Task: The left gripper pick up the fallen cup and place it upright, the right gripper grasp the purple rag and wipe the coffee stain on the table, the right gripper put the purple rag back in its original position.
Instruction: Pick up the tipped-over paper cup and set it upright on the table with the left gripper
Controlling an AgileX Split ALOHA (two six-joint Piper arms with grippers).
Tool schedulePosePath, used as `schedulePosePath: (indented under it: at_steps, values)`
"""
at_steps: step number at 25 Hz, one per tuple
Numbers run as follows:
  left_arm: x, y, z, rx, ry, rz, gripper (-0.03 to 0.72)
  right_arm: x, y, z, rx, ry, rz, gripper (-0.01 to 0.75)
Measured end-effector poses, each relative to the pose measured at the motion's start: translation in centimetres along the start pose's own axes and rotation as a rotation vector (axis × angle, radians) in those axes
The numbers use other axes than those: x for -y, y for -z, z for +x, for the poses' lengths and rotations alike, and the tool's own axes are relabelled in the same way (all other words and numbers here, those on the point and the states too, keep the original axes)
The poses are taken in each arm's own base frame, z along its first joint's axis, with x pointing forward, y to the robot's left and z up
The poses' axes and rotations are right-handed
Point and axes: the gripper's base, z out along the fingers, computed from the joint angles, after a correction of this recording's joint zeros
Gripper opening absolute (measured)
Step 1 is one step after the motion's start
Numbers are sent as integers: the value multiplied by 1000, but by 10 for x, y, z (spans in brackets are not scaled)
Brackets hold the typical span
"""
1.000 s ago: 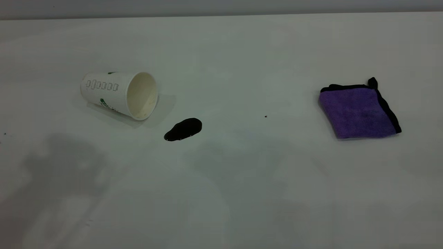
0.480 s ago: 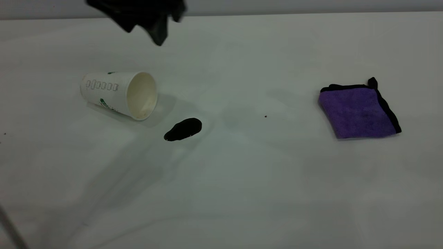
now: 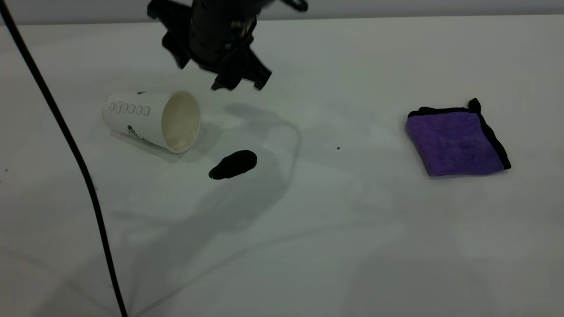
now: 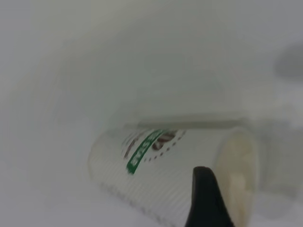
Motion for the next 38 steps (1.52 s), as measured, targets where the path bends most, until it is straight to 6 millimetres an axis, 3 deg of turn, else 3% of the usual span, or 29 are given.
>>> schedulePosePath:
  at_steps: [12,32,35,38]
  values:
    - [-9,0,7,-84,7,-120,519,0,0,0,0,0,0,241]
    - [-7,-64,26,-176,-81,-163,517,0,0,0,0,-1,-2,241]
    - [-10,-67,27,-180,-88,-180,469,0,0,0,0,-1,-2,241]
    - [-12,-66,25,-170,-107,-203,298,0,0,0,0,-1,-2,241]
